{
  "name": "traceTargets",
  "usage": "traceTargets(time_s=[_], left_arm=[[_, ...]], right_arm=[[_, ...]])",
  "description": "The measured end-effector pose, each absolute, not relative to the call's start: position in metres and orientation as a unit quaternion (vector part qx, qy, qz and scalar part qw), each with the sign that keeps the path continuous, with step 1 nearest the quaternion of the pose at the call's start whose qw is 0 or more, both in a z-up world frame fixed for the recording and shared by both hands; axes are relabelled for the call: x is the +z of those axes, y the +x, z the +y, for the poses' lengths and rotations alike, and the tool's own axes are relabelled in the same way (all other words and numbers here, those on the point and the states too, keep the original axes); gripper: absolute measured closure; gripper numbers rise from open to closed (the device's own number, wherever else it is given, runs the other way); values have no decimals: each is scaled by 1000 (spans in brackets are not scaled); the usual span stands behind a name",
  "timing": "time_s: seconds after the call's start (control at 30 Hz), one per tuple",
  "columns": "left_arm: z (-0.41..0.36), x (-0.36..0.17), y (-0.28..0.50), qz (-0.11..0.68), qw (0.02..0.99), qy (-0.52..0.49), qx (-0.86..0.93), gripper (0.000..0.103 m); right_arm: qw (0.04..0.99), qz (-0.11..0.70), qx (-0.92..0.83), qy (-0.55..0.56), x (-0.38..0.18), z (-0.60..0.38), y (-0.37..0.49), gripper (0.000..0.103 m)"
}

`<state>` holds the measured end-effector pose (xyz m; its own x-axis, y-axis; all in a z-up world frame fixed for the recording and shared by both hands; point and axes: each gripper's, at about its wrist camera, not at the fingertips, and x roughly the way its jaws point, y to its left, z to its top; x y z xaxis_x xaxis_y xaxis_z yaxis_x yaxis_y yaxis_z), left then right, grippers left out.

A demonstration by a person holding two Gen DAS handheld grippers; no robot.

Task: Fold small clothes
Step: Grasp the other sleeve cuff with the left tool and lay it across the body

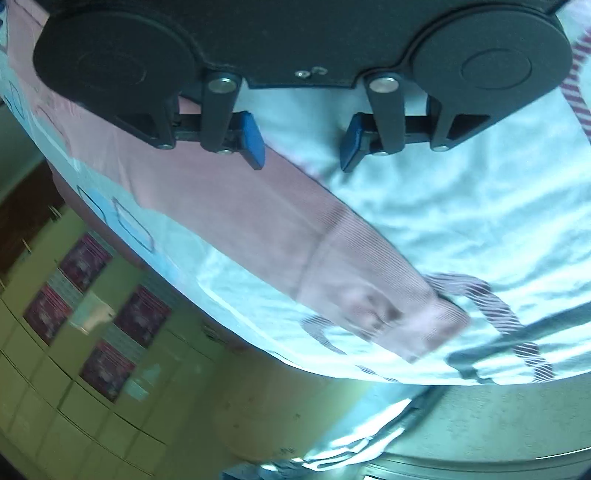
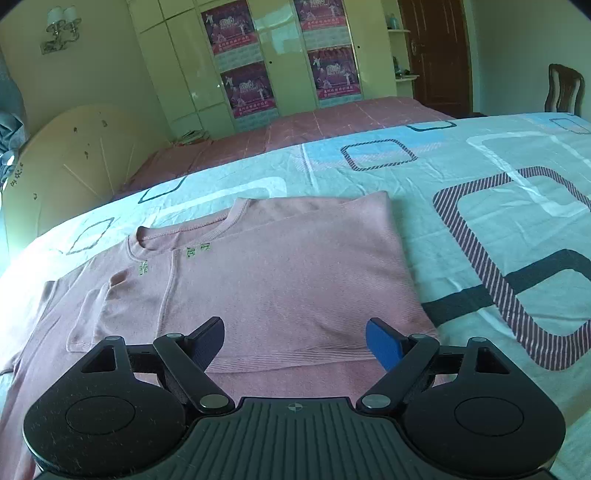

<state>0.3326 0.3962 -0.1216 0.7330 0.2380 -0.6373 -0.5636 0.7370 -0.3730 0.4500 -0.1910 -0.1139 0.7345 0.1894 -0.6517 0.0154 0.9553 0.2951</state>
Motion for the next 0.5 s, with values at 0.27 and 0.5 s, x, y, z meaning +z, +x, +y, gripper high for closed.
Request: traceTargets(time_s=[0.27, 0.5], left_arm=[[497, -143, 326, 167, 835, -471, 232, 46], [532, -162, 310, 43, 787, -584, 195, 54]], right_arm=[[919, 369, 47, 128, -113, -163, 458, 19], [922, 367, 37, 119, -105, -160, 456, 19]])
